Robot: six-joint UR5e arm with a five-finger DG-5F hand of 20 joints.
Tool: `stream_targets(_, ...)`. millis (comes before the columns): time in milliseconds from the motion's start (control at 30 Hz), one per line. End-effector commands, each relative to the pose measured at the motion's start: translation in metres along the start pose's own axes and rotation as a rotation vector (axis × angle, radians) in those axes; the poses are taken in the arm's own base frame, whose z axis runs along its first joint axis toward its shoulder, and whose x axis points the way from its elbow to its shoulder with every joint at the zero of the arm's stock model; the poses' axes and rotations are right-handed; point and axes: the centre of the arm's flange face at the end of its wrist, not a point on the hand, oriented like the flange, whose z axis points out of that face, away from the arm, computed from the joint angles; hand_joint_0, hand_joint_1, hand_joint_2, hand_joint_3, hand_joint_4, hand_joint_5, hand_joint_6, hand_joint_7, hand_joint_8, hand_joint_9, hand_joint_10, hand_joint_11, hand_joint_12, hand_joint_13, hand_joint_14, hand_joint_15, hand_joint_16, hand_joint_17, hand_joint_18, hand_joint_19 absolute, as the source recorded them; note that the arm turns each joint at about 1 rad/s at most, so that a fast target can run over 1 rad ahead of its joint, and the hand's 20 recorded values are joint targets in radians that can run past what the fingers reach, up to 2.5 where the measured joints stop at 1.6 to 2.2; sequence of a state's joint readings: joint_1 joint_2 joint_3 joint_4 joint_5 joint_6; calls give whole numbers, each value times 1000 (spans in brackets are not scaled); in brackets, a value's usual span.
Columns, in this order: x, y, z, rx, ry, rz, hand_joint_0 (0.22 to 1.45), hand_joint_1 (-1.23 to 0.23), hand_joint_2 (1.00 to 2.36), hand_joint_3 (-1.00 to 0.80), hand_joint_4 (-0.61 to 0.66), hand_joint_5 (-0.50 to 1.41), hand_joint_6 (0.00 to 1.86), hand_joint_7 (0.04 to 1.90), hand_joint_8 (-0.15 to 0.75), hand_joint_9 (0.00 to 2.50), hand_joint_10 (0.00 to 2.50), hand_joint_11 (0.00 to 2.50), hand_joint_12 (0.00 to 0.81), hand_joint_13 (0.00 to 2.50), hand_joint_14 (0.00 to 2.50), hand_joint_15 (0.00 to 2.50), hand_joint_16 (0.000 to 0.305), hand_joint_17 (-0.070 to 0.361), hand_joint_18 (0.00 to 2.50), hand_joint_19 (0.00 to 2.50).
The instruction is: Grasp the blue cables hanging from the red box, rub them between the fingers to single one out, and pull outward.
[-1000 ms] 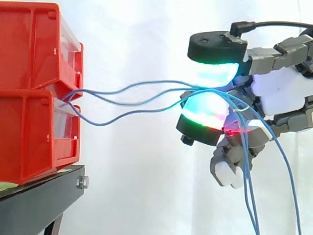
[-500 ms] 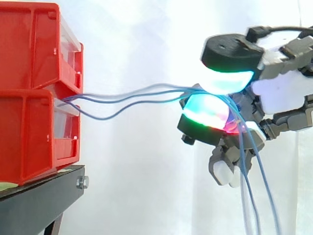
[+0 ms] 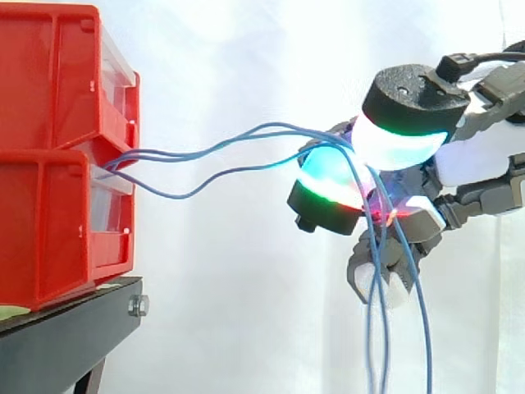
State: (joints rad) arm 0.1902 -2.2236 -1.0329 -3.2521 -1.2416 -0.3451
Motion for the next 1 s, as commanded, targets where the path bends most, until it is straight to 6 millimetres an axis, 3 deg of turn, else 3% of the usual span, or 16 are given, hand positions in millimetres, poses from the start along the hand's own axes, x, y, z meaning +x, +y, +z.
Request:
stream_targets(0,0,0,0,0,1,0,496,-733,1000,-500,81,-111,909,983,384,1217,18,1045,415,861,18,515,54,122,810,360)
stream_targets(167,-1,1,0,-1,-2,2,513,-579,1000,-500,91,-113,892,980,379,1221,19,1040,417,856,19,527,55,123,798,386)
stream_targets(467,1,0,0,1,3,1,533,-681,1005,-434,93,-125,880,1011,367,1194,20,1041,412,848,19,538,54,122,781,396)
stream_targets(733,4,0,-1,4,1,-3,459,-624,1000,-500,109,-118,881,974,394,1230,17,1025,439,870,19,530,60,135,818,378)
stream_targets(867,5,1,-1,2,1,-3,471,-711,1000,-500,105,-115,881,994,394,1233,19,1044,430,864,19,526,59,132,809,382)
stream_targets(967,4,2,-1,1,1,1,599,-824,1005,-426,73,-121,891,1074,358,1210,21,1068,391,845,21,531,51,114,758,391)
